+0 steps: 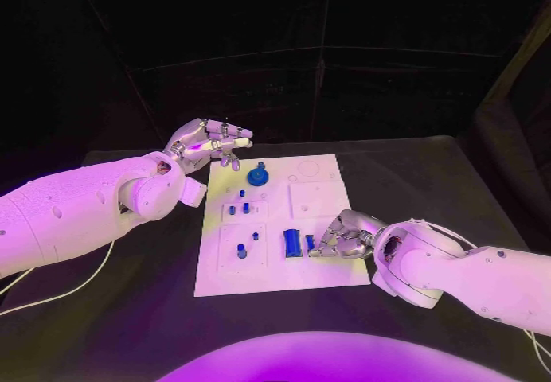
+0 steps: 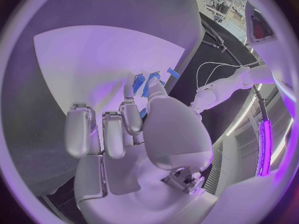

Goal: Assemble the parts on the task board

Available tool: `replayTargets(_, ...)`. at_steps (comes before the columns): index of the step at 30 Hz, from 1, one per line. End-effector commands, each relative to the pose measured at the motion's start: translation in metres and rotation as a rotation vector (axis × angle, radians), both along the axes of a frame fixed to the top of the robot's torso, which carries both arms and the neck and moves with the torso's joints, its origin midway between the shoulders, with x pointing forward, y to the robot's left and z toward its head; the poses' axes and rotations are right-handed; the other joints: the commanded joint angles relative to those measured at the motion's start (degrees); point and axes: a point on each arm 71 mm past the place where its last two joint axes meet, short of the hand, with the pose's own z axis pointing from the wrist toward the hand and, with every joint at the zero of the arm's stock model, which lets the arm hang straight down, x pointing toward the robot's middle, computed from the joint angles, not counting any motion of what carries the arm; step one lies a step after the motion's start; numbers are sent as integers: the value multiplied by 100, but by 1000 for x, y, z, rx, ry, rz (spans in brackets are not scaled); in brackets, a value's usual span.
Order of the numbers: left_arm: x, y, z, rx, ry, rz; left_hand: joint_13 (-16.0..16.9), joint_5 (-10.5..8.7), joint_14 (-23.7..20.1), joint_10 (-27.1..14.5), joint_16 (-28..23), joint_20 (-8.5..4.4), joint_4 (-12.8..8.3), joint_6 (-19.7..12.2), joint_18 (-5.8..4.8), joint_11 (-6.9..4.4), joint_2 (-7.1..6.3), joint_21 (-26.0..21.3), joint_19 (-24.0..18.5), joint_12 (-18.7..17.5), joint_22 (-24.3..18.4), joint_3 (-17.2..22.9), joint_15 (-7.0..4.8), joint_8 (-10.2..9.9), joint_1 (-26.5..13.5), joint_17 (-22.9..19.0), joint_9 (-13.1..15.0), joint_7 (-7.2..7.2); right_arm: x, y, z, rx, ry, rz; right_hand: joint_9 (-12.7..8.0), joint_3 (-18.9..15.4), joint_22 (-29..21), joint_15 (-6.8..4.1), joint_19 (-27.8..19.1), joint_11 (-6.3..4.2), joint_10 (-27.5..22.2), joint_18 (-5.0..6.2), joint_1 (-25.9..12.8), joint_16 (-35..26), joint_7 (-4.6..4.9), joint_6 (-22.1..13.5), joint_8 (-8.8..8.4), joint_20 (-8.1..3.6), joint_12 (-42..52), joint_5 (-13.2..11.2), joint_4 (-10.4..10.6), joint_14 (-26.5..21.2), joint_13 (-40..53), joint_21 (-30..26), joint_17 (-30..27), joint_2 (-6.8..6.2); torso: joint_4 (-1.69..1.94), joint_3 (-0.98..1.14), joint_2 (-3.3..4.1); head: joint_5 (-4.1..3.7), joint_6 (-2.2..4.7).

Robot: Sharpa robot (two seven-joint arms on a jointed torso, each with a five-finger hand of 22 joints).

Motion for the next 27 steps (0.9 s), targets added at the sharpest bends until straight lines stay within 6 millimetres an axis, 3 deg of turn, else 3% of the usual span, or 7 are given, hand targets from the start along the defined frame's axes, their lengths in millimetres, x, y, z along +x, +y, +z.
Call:
replayTargets(1, 0, -1, 1, -9, -1, -6, 7, 25, -42, -36, -25, 17, 2, -47, 77, 11, 42, -36, -1, 20, -5, -17, 6, 25, 0, -5, -1, 2, 1, 1, -1, -16, -4, 32, 10, -20, 555, 40, -10, 5, -20, -23, 51, 1, 8, 3, -8, -2, 15, -37, -23, 431, 178, -23, 655, 33, 9, -2, 3, -8, 2)
replayTargets(18, 0, -1, 1, -9, -1, -6, 7, 25, -42, -36, -25, 17, 2, -47, 77, 11, 42, -36, -1, 20, -5, -17, 6, 25, 0, -5, -1, 2, 11, 5, -9, -63, 4, 6, 19, -68, 570, 28, 3, -10, -1, -26, 108, 6, -9, 40, 15, -11, 47, 26, -28, 433, 193, -13, 665, 221, 5, 2, 1, 27, -29)
replayTargets(27, 0, -1, 1, -9, -1, -6, 7, 25, -42, -36, -25, 17, 2, -47, 77, 11, 42, -36, -1, 20, -5, -17, 6, 25, 0, -5, -1, 2, 11, 6, -7, -50, -16, 11, 20, -107, 568, 26, 1, -13, -2, -25, 169, 3, -10, 34, 14, -14, 45, 77, -79, 432, 191, -17, 661, 210, -4, 1, -6, 24, -27)
